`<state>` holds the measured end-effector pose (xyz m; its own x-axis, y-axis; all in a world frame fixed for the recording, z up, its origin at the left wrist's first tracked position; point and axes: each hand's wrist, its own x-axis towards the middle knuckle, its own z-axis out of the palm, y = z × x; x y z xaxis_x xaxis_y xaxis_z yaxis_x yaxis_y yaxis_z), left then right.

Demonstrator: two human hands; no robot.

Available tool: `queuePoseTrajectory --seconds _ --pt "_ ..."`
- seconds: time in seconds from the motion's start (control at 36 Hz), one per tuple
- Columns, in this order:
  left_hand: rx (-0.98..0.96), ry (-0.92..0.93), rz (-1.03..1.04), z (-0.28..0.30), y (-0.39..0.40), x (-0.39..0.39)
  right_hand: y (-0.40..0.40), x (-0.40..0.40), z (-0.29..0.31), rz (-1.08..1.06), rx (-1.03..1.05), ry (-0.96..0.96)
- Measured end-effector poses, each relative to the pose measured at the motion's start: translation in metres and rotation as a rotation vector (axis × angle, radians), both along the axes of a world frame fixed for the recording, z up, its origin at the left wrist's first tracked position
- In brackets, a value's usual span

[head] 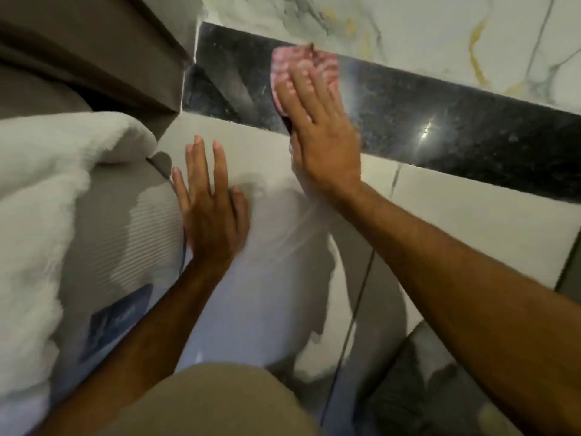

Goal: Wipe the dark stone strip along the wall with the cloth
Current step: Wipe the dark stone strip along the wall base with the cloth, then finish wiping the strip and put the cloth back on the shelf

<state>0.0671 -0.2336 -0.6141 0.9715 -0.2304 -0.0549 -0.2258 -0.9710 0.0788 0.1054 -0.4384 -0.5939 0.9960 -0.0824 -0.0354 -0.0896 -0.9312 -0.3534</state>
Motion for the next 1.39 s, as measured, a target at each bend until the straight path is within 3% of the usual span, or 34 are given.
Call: queuePoseTrajectory --seconds 0.06,0.11,0.19,0.31,0.39,0.47,0.64,0.75,0.86,0.97,1.06,1.17,1.28,1.39 --pt "0.001 0.069 0.015 0.018 -0.007 0.004 0.003 -0.036 0.012 0.126 0.083 0.012" --pt "0.024 0.161 0.027 0.044 -0.019 0.011 -0.002 -0.081 0.03 0.056 0.195 0.084" --pt "0.092 0.265 0.004 0.101 -0.041 0.009 -0.007 -0.141 0.067 -0.082 0.344 0.402" --pt "-0.117 0.3 0.012 0.204 -0.068 -0.023 -0.012 -0.191 0.151 -0.21 0.583 0.782" --pt "-0.171 0.371 0.008 0.281 -0.077 -0.057 0.0 -0.206 0.246 -0.452 0.796 0.681" --pt "-0.184 0.381 0.051 0.361 -0.068 -0.085 0.019 -0.201 0.342 -0.589 0.878 0.543" --pt "-0.292 0.317 0.254 0.49 -0.005 -0.113 0.063 -0.18 0.481 -0.526 0.995 0.548" --pt "-0.341 0.183 0.2 0.538 0.059 -0.104 0.11 -0.158 0.521 -0.387 0.992 0.5" --pt "-0.309 0.021 0.027 0.561 0.138 -0.076 0.173 -0.135 0.539 -0.309 1.012 0.4" --pt "-0.28 -0.105 0.062 0.561 0.211 -0.034 0.25 -0.12 0.54 -0.275 1.01 0.424" --pt "-0.209 0.031 0.064 0.547 0.253 -0.006 0.304 -0.107 0.532 -0.255 0.998 0.557" --pt "-0.098 0.158 -0.078 0.516 0.277 0.025 0.362 -0.099 0.505 -0.29 0.784 0.682" --pt "0.073 0.226 -0.208 0.472 0.281 0.036 0.401 -0.1 0.458 -0.492 0.624 0.6" --pt "0.093 0.159 -0.197 0.432 0.277 0.025 0.419 -0.106 0.404 -0.329 0.426 0.549"
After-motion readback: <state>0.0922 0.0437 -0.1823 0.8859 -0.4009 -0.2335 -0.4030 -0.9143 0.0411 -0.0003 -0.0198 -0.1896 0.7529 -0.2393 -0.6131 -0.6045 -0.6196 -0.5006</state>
